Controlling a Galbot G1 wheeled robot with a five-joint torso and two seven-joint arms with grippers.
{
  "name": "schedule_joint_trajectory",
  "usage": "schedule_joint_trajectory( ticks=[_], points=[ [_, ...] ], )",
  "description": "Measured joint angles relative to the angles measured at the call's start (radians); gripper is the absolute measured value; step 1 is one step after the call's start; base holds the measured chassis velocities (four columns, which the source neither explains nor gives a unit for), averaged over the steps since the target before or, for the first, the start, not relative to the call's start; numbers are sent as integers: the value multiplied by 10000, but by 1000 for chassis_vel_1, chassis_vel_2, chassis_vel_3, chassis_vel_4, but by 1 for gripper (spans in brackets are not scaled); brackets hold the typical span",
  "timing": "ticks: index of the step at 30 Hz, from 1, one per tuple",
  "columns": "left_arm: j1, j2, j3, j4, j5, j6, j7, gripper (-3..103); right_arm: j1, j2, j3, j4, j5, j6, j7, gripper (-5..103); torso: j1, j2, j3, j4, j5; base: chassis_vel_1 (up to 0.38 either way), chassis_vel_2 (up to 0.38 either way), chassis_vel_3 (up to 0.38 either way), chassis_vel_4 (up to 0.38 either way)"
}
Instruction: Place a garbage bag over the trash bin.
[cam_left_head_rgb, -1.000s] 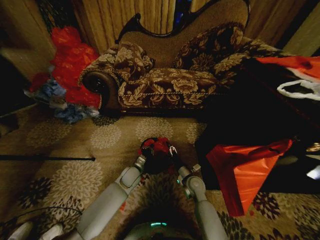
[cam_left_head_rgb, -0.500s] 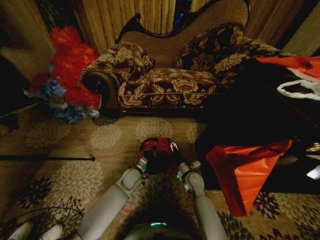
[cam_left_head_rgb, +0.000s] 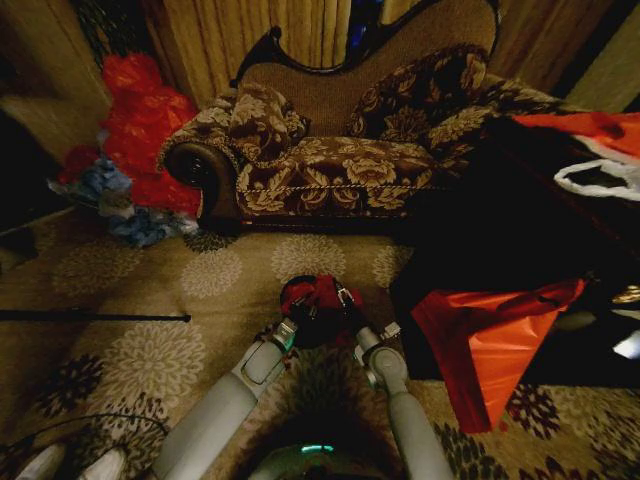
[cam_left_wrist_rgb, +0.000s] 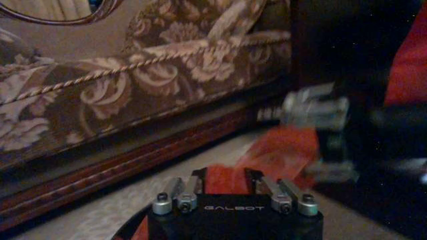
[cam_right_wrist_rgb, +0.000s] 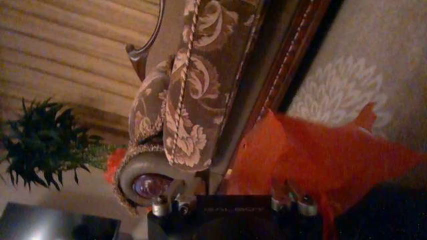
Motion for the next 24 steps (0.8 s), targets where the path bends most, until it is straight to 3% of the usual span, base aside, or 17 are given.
schedule_joint_trajectory(
  ticks=[2,4,6,7,8,11,13,14,20,24],
  points=[
    [-31,208,-106,-275,-527,-69,200,54,-49,-173,1,-7,-274,-3,-203,27,0,0,0,1,-1,0,0,0,0],
    [-97,426,-177,-457,-921,-58,292,59,-189,-343,-49,46,-507,-36,-415,17,0,0,0,1,-1,0,0,0,0],
    [-127,478,-184,-487,-1017,-37,293,65,-220,-378,-60,49,-570,-40,-478,17,0,0,0,1,-1,0,0,0,0],
    [-332,640,-195,-507,-1318,88,248,70,-330,-466,-84,41,-771,-41,-745,6,0,0,0,1,0,0,0,0,0],
    [-332,640,-195,-507,-1318,88,248,70,-330,-466,-84,41,-771,-41,-745,6,0,0,0,1,0,0,0,0,0],
    [-794,699,-100,-262,-1646,500,-141,86,-505,-504,-50,25,-1004,7,-1092,1,0,0,1,0,-1,0,0,0,0],
    [-909,711,-78,-219,-1729,630,-238,86,-537,-520,-43,21,-1121,26,-1189,1,0,0,0,-2,-3,0,0,0,0],
    [-1018,754,-66,-196,-1865,772,-310,97,-575,-544,-50,7,-1293,57,-1319,0,0,0,0,-2,-1,0,0,0,0],
    [-1384,1052,165,-211,-2201,1033,-306,100,-703,-566,-6,11,-1518,211,-1398,0,0,0,0,0,0,0,0,0,0],
    [-1713,1880,349,-730,-2329,1454,26,100,-636,-715,103,-100,-1646,345,-1393,0,0,0,0,0,0,0,0,0,0]
  ],
)
